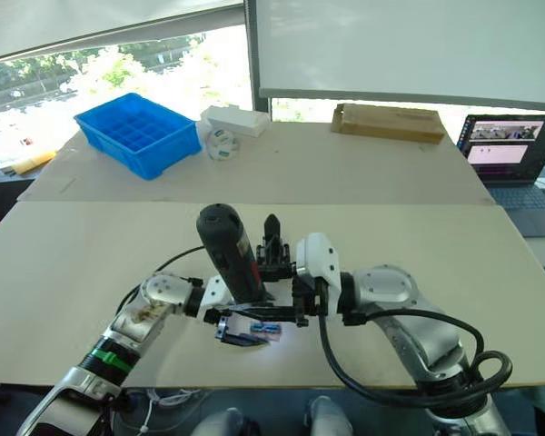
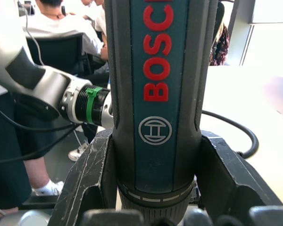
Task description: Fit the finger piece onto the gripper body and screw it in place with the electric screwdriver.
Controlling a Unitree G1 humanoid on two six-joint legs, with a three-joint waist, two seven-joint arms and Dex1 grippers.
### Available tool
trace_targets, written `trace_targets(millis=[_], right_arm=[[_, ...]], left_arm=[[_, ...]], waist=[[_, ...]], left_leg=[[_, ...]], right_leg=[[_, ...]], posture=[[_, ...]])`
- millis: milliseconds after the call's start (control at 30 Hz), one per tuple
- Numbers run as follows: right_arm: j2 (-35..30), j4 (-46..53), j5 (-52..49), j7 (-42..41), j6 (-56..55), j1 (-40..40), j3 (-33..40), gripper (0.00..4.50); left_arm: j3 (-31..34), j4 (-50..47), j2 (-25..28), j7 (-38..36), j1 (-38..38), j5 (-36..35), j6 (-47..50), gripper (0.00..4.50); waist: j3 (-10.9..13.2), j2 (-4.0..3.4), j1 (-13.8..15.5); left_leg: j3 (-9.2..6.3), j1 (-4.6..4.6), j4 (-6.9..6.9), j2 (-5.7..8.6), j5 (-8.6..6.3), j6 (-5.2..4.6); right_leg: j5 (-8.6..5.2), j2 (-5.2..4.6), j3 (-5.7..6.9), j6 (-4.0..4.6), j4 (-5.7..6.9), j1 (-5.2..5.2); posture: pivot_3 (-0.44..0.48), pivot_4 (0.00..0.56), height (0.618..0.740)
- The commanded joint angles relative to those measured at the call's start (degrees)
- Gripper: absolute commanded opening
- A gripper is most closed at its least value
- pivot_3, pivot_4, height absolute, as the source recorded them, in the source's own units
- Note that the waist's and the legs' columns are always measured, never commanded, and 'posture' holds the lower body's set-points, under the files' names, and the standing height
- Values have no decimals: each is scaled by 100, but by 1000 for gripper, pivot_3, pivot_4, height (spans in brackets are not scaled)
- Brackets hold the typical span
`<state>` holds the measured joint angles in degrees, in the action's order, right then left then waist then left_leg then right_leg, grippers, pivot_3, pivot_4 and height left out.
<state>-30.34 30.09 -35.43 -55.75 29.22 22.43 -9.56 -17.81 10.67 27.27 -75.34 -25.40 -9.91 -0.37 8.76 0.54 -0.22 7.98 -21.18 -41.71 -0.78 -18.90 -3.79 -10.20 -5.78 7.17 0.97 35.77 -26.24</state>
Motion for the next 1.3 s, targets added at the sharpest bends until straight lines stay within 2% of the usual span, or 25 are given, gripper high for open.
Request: trace_targets(millis=[33,200,333,500,600,700,867,1000,1033,1100,1167,1300], right_arm=[[-29,426,-495,149,169,266,396,1923],[-123,506,-858,325,460,535,617,1923],[-245,528,-1045,393,589,668,748,1923],[-428,479,-1054,417,604,693,886,1923],[-505,472,-1076,407,583,637,937,1923],[-557,532,-1080,440,578,503,967,1923],[-551,600,-1053,527,600,443,952,1923],[-559,660,-1046,651,634,428,939,1923],[-567,681,-1048,678,643,417,938,1923],[-582,725,-1057,724,663,395,938,1923],[-621,771,-1077,750,688,363,969,1923],[-704,802,-1113,729,716,325,1022,1923]], left_arm=[[362,-624,248,111,253,-317,271,4500],[809,-1294,610,327,629,-697,877,4500],[1103,-1531,627,769,729,-918,1444,4500],[1168,-1344,-8,2088,580,-565,1725,4500],[1083,-1096,-331,2586,455,-317,1687,4500],[924,-392,-895,3137,155,-29,1497,4500],[634,392,-1291,3063,-201,219,1034,4500],[634,1073,-1513,3070,-552,292,673,4500],[657,1216,-1535,2992,-625,277,574,3949],[672,1426,-1511,2777,-726,255,394,3146],[639,1753,-1378,2254,-930,228,50,2319],[709,2458,-1291,1022,-1408,-50,-542,2336]], waist=[[0,0,-5],[0,-1,-16],[0,-1,3],[0,0,40],[0,0,65],[0,1,82],[0,2,69],[1,3,77],[1,3,76],[1,3,74],[1,3,76],[1,4,70]], left_leg=[[0,1,0,-1,0,0],[-3,1,0,0,0,0],[-4,0,0,1,0,0],[-3,0,0,5,-1,-2],[-1,0,1,7,-1,-2],[1,2,0,7,-1,-2],[4,1,1,7,-1,-2],[4,4,0,6,-1,-1],[4,4,0,6,-1,-1],[4,4,0,6,-1,-2],[4,3,0,6,-1,-2],[6,2,0,6,-1,-2]], right_leg=[[0,-1,0,0,0,0],[0,-11,1,0,0,0],[0,-15,2,0,0,1],[0,-14,3,-2,-1,4],[1,-8,4,-2,0,5],[1,-6,2,-2,0,7],[2,1,1,-3,2,7],[2,0,0,-3,-1,7],[2,-1,0,-3,-1,7],[2,-2,0,-3,-2,7],[2,-1,1,-3,-1,7],[2,0,2,-3,-3,5]], posture=[[0,150,738],[0,150,738],[0,150,738],[0,150,738],[0,150,738],[0,150,738],[0,150,738],[0,150,738],[0,150,738],[0,150,738],[0,150,738],[0,150,738]])
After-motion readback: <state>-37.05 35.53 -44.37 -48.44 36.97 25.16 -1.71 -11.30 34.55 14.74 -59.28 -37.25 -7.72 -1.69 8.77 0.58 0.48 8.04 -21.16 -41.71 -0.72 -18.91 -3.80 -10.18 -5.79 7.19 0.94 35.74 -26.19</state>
